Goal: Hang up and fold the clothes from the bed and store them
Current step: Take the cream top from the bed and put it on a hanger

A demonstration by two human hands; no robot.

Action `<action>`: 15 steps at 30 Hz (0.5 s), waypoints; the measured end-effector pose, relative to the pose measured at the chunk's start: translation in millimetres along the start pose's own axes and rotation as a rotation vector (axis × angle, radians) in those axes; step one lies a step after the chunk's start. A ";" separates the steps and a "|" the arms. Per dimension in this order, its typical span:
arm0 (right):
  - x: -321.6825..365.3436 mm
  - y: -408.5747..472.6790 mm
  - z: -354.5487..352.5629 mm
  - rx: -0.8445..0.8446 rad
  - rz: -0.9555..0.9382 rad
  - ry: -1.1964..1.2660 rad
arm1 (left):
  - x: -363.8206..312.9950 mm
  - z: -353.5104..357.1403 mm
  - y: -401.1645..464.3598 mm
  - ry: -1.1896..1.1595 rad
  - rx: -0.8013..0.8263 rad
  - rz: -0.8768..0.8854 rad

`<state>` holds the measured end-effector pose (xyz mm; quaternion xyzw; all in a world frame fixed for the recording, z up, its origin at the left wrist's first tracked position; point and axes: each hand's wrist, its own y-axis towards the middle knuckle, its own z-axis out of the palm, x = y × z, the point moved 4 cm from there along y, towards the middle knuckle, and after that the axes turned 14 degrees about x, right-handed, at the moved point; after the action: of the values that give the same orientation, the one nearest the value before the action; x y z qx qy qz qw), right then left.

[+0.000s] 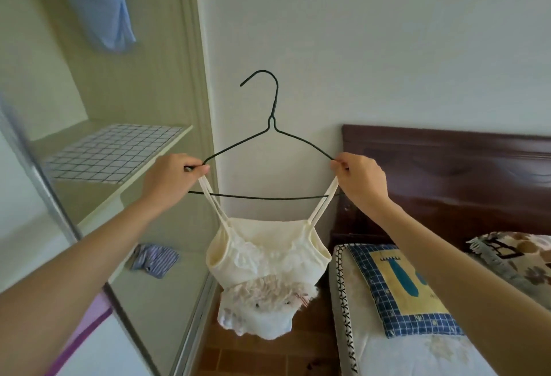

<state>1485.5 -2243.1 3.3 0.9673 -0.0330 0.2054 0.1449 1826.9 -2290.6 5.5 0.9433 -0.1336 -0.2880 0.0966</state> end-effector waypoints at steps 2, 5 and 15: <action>0.3 26.6 5.2 -0.006 0.014 0.004 | 5.0 -3.6 26.7 0.002 -0.019 -0.009; 1.6 63.9 15.3 -0.006 0.020 0.042 | 11.7 -7.4 57.4 0.042 -0.020 -0.015; 7.3 204.7 58.4 0.007 -0.112 0.073 | 52.0 -4.8 154.6 0.086 -0.133 -0.101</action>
<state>1489.6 -2456.0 9.8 0.9600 0.0270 0.2324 0.1539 1840.8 -2452.3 22.5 0.9518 -0.0620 -0.2602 0.1498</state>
